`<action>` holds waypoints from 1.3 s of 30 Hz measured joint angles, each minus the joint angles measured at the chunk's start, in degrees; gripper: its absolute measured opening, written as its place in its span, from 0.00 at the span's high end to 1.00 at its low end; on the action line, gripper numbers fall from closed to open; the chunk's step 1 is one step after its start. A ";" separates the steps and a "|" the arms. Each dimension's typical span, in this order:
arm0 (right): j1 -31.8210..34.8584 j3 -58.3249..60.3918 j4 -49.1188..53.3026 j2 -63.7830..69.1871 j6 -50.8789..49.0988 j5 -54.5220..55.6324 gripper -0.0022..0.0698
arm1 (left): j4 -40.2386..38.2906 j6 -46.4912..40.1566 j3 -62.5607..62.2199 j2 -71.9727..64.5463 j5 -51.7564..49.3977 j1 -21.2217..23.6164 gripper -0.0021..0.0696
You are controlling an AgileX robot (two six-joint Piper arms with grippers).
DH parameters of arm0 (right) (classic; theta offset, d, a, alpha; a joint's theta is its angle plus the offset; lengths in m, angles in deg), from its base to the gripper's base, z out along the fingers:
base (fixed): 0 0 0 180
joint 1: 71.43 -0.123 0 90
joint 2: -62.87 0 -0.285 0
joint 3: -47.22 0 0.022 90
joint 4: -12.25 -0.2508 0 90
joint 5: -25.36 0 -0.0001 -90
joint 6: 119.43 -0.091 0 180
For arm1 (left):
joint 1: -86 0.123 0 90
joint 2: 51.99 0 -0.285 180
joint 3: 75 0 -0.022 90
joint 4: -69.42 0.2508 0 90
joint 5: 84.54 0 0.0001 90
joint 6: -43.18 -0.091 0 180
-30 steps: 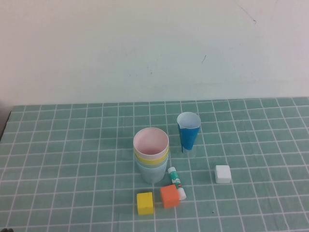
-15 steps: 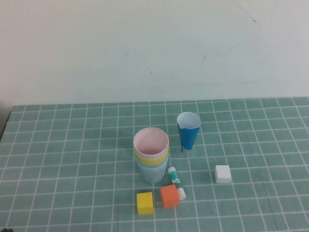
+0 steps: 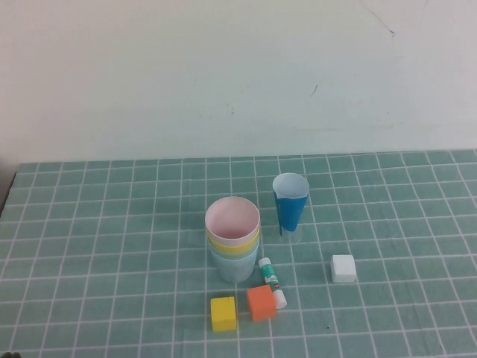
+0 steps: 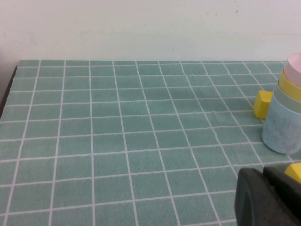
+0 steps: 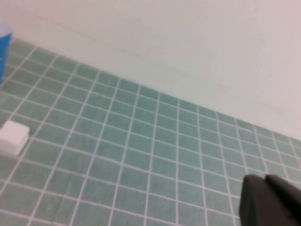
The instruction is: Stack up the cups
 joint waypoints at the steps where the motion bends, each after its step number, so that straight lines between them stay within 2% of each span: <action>1: 1.63 1.35 -0.34 -1.02 -0.14 1.55 0.97 | 0.00 0.00 0.00 0.00 0.00 0.00 0.97; 5: 8.67 8.02 -1.78 -4.36 -0.48 7.93 0.97 | 0.00 0.00 0.00 0.00 0.00 0.00 0.97; 9: 11.37 12.38 -2.65 -5.11 -0.93 8.87 0.97 | 0.00 0.00 0.00 0.00 0.00 0.00 0.97; 19: 11.74 12.47 -4.19 -5.23 -3.59 6.32 0.97 | 0.00 0.21 0.00 0.00 -0.10 0.00 0.97; 26: 11.83 12.47 -7.33 -5.23 5.74 6.42 0.97 | 0.00 0.21 0.00 0.00 -0.10 0.00 0.97; 31: 11.83 12.47 -7.75 -5.23 6.76 6.42 0.97 | 0.00 0.21 0.00 0.00 -0.10 0.00 0.97; 39: 11.83 12.47 -7.84 -5.23 -1.36 6.52 0.97 | 0.00 0.21 0.00 0.00 -0.10 0.00 0.97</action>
